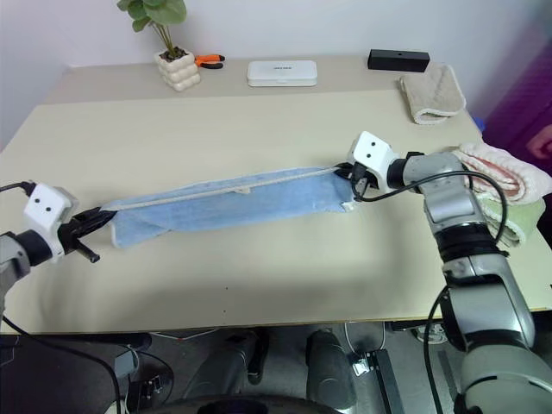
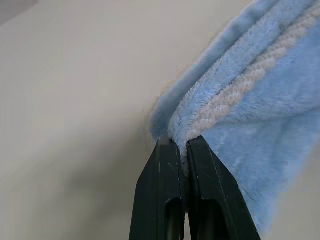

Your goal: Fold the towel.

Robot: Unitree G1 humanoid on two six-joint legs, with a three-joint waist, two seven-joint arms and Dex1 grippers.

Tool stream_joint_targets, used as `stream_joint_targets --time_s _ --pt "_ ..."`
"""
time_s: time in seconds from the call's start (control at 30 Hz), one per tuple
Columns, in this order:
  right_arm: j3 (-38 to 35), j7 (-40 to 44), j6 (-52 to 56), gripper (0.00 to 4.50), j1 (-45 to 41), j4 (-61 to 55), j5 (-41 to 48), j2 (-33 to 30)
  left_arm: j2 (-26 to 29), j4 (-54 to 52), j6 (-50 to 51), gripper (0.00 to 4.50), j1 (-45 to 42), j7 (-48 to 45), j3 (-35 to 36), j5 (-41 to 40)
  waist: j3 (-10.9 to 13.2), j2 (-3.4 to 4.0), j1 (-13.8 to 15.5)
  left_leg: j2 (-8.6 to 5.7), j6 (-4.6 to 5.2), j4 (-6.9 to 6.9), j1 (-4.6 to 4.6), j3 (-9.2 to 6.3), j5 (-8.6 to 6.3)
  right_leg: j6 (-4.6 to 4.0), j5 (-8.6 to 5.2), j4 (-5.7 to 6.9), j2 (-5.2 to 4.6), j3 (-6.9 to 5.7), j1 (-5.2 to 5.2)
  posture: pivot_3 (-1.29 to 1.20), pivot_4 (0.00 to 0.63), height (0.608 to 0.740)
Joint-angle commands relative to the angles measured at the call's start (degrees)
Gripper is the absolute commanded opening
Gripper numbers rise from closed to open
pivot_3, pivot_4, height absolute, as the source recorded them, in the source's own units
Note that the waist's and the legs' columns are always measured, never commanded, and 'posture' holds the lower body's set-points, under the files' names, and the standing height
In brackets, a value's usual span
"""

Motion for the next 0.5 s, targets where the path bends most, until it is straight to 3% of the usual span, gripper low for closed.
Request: stream_joint_targets --time_s 0.03,0.27,0.37,0.5 --pt "-0.47 -4.90 -4.79 0.06 -5.22 9.12 -3.02 2.24 -1.01 6.36 -3.22 0.00 -4.25 2.40 -1.38 2.64 0.00 0.00 -0.07 0.00 0.01 0.00 0.02 0.00 0.00 -0.02 0.03 0.02 0.02 0.01 0.00 0.00 0.150 0.740" --pt "-0.80 -6.66 -9.15 0.06 -8.51 17.44 -4.86 4.75 -2.47 9.52 -3.37 0.00 -6.14 2.90 -2.00 2.07 0.00 0.00 -0.14 0.00 -0.14 -0.01 0.02 -0.03 0.09 -0.01 0.06 0.02 0.05 0.02 -0.01 0.00 0.150 0.740" --pt "-0.98 -6.40 -9.60 0.99 -8.77 18.34 -5.01 4.94 -2.96 9.50 -2.18 1.04 -5.84 3.67 -1.15 1.37 0.00 0.01 -0.20 0.00 -0.13 0.01 0.02 -0.04 0.09 -0.01 0.07 0.07 0.07 0.02 -0.01 0.00 0.150 0.740" --pt "-1.53 -8.78 -9.99 2.86 -9.00 18.56 -5.78 4.63 -3.20 9.55 -2.82 2.88 -5.17 5.96 -0.24 1.84 0.00 0.01 -0.25 0.00 -0.13 0.00 0.04 -0.04 0.09 -0.01 0.07 0.10 0.07 0.04 -0.02 0.00 0.150 0.740"
